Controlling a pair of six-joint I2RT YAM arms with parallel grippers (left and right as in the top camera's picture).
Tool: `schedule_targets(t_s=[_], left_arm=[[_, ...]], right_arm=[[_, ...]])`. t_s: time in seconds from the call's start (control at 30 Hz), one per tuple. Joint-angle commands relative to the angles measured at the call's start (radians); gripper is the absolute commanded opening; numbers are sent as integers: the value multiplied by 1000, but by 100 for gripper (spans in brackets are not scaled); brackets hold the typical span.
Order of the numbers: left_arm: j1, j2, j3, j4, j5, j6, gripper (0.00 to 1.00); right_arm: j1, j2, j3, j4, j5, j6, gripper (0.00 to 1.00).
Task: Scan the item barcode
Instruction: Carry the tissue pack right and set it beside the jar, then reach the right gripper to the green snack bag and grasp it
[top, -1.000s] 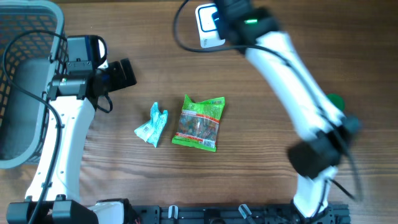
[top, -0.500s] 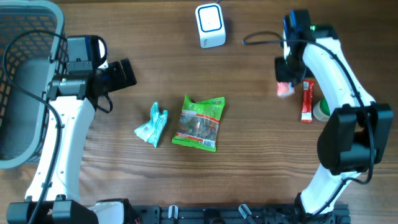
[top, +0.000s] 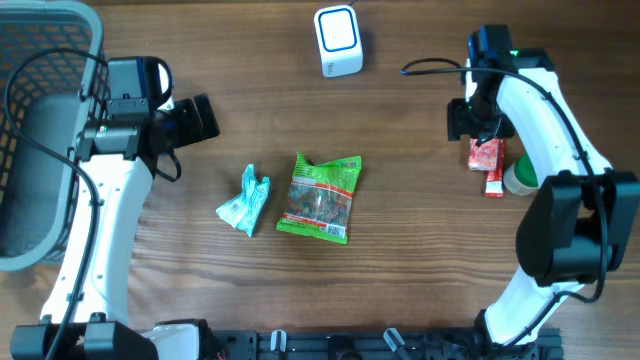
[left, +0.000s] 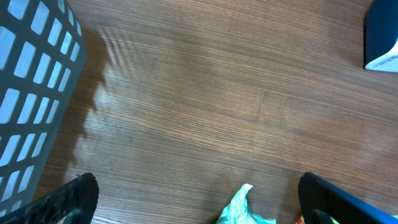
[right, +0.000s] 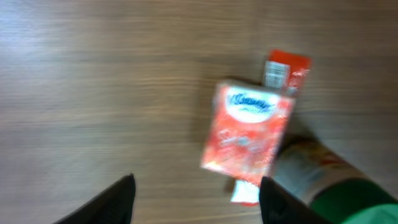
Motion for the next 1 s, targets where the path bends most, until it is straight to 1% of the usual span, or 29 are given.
schedule_targets(t_s=[0.0, 0.03, 0.07, 0.17, 0.2, 0.27, 0.33, 0.4, 0.47, 0.5, 0.57, 0.67, 0.73, 0.83, 0.9, 0.97], left_arm=[[3, -7, 17, 3, -6, 12, 100], [3, -7, 17, 3, -6, 12, 100], [3, -7, 17, 3, -6, 12, 100], [3, -7, 17, 3, -6, 12, 100], [3, -7, 17, 3, -6, 12, 100], [3, -7, 17, 3, -6, 12, 100], [3, -7, 17, 3, -6, 12, 100], [3, -7, 17, 3, -6, 12, 100], [3, -7, 17, 3, -6, 12, 100], [3, -7, 17, 3, -6, 12, 100], [3, -7, 17, 3, -6, 12, 100], [3, -7, 17, 3, -6, 12, 100], [3, -7, 17, 3, -6, 12, 100], [3, -7, 17, 3, -6, 12, 100], [3, -7, 17, 3, -6, 12, 100], [3, -7, 17, 3, -6, 12, 100]], right_arm=[[16, -26, 6, -2, -193, 6, 32], [16, -26, -6, 5, -248, 14, 24], [18, -26, -19, 18, -340, 17, 24], [47, -26, -48, 54, -535, 35, 32], [75, -26, -58, 72, -571, 35, 34], [161, -26, -89, 132, -569, 68, 38], [242, -26, -119, 188, -565, 92, 47], [316, -26, -149, 253, -557, 90, 57], [399, -26, -179, 322, -498, 80, 82], [444, -26, -187, 340, -424, 79, 88], [520, -26, -189, 359, -284, 51, 93], [599, -26, -189, 403, -161, -54, 97], [631, -26, -189, 440, -95, -121, 98], [655, -26, -189, 505, -61, -294, 97], [652, -25, -192, 504, -60, -334, 98], [642, -23, -209, 497, -65, -338, 98]])
